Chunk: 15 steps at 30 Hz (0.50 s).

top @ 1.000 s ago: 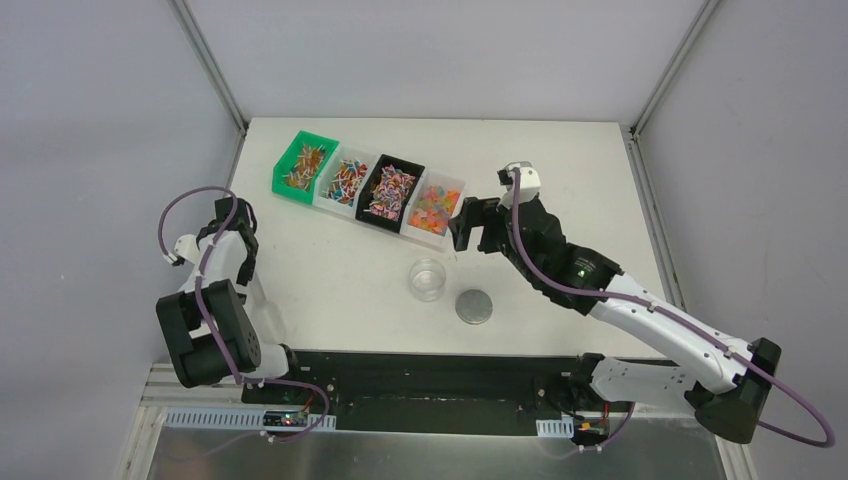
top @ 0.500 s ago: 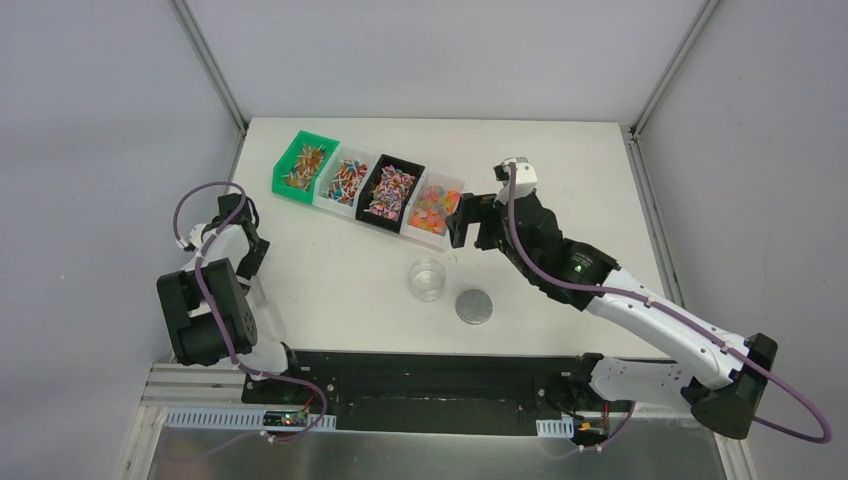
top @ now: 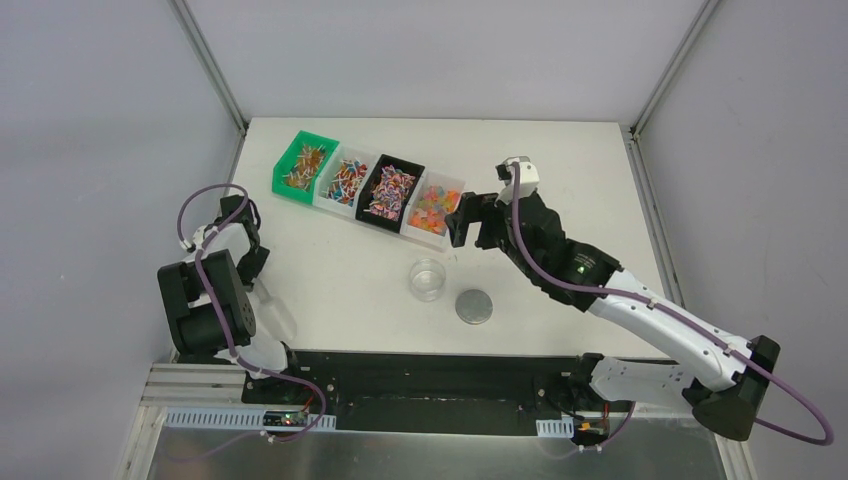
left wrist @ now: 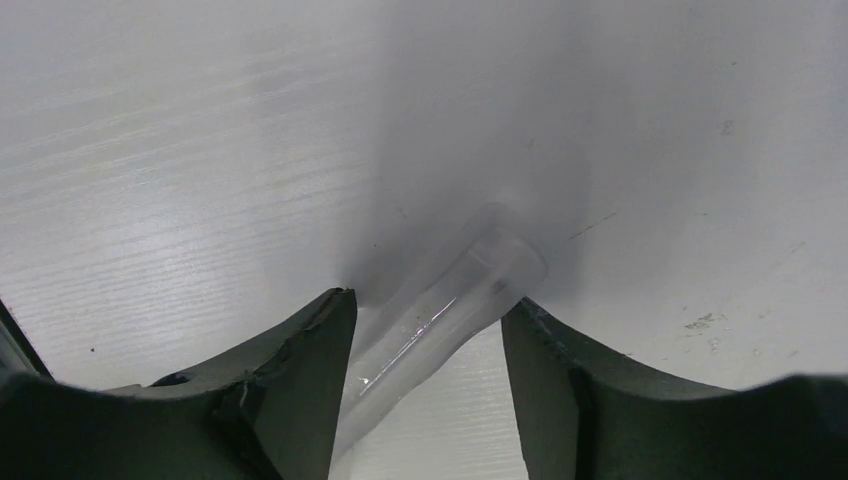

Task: Pack the candies
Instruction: Pick up the spatula from the center of the board.

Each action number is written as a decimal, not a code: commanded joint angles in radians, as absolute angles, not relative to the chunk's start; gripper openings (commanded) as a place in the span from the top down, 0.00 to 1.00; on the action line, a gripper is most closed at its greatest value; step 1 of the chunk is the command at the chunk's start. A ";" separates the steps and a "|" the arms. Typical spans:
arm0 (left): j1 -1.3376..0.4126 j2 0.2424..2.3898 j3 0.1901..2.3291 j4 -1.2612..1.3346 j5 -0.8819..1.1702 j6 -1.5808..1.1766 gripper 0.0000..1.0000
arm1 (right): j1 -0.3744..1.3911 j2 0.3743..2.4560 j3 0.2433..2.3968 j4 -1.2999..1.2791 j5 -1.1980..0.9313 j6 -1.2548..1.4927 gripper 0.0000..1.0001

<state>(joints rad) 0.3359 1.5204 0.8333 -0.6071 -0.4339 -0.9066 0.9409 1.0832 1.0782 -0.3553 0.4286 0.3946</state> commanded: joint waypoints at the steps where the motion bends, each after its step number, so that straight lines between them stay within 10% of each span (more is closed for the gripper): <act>1: 0.345 1.530 0.838 -0.592 -0.408 -0.898 0.47 | 0.938 1.040 1.081 -0.303 0.438 0.392 0.01; 12: 0.345 1.461 0.822 -0.569 -0.286 -0.864 1.00 | 0.939 1.012 1.031 -0.266 0.413 0.424 0.01; 15: 0.344 1.426 0.832 -0.564 -0.222 -0.856 1.00 | 0.937 1.017 1.011 -0.239 0.368 0.443 0.01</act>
<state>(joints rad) 0.3359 1.4990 0.8265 -0.5930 -0.3264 -0.8772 0.9409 1.0321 1.0302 -0.3153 0.4191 0.4095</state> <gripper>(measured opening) 0.118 0.990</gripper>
